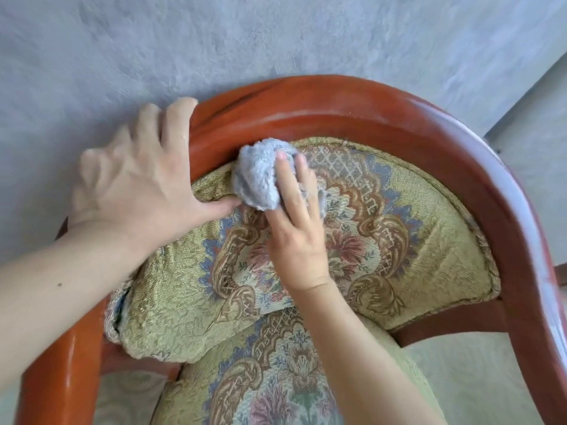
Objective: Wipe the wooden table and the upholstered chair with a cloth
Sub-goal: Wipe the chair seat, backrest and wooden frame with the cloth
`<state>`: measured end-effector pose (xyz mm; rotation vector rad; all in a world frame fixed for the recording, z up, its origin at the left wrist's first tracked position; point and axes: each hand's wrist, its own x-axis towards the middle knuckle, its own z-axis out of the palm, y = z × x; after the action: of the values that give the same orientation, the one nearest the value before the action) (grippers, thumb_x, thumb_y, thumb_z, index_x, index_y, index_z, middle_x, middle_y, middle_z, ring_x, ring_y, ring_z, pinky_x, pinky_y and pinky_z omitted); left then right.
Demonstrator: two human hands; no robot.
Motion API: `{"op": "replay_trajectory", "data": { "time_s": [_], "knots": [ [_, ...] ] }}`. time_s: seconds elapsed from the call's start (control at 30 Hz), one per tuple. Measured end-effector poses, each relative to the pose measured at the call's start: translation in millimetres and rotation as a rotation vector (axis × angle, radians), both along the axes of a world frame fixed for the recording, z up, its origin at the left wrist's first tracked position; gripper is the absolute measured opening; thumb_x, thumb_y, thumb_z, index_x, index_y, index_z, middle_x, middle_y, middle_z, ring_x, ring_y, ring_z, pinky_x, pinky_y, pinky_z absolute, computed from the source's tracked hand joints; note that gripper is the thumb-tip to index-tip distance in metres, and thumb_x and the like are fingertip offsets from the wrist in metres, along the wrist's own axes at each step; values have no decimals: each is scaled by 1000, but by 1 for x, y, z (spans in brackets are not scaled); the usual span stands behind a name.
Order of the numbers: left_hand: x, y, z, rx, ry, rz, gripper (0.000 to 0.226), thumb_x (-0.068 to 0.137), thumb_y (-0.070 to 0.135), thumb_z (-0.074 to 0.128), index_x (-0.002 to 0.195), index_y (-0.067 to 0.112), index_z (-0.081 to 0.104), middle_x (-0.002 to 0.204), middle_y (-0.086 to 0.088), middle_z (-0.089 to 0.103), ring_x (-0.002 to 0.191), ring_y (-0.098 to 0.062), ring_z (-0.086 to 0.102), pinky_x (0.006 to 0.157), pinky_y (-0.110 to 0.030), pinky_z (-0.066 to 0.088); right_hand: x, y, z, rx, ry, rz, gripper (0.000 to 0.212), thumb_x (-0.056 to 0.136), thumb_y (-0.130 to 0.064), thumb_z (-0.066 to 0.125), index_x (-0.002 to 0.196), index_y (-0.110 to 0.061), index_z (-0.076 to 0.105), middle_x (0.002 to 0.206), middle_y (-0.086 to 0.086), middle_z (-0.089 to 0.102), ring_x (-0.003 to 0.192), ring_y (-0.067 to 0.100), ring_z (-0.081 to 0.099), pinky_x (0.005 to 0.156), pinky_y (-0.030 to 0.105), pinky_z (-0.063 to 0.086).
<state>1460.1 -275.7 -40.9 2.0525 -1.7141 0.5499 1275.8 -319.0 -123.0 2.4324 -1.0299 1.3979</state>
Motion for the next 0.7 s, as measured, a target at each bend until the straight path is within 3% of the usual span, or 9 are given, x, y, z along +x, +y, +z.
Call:
{"op": "replay_trajectory", "data": {
  "time_s": [0.07,0.17,0.3,0.4,0.53,0.6,0.67,0.7],
  "knots": [
    [2,-1,0,6,3,4,122,46,89,64,139,17,33,107,-22,50,86,-46,61,68,-60,53,-22,-9,3,-28,76,-1,38,106,1,31,133,5,57,147,21,35,140,45,35,117,57,29],
    [2,0,2,18,-11,9,119,51,94,49,140,16,33,107,-21,49,85,-45,60,69,-60,53,-71,-24,5,-23,8,-227,39,101,7,37,134,5,56,148,26,40,142,42,30,120,53,23],
    [-3,4,5,10,-58,26,117,51,89,61,137,12,39,103,-23,55,80,-45,63,60,-51,48,-65,-15,4,38,-171,-392,57,87,24,39,137,1,55,151,21,35,144,43,29,120,51,26],
    [-5,5,8,22,-88,53,118,50,86,71,136,11,42,101,-23,57,77,-43,64,58,-44,42,-19,-1,8,146,-267,-339,72,75,31,44,138,-1,55,153,10,26,146,39,25,118,54,28],
    [-6,6,8,25,-65,61,119,48,85,74,137,12,41,105,-23,57,83,-44,64,60,-50,47,-4,9,14,196,-216,-152,66,72,33,46,130,6,59,150,14,33,142,42,34,110,54,40],
    [-6,7,7,20,-58,58,119,49,84,74,138,13,40,106,-22,56,85,-45,64,62,-51,47,-26,5,19,210,-230,-248,64,74,29,51,130,1,62,146,22,46,132,44,49,105,37,48],
    [-6,7,8,26,-67,60,118,51,85,73,138,13,39,107,-22,56,85,-45,64,62,-50,48,-56,-2,22,208,-359,-440,61,76,22,50,130,-3,63,136,25,57,123,41,57,98,10,39],
    [-5,6,9,36,-77,64,118,52,85,72,139,13,38,108,-23,56,85,-45,64,62,-50,48,-67,-5,23,189,-434,-510,58,79,18,48,132,-3,61,134,24,59,122,38,58,97,7,36]
  ]
}}
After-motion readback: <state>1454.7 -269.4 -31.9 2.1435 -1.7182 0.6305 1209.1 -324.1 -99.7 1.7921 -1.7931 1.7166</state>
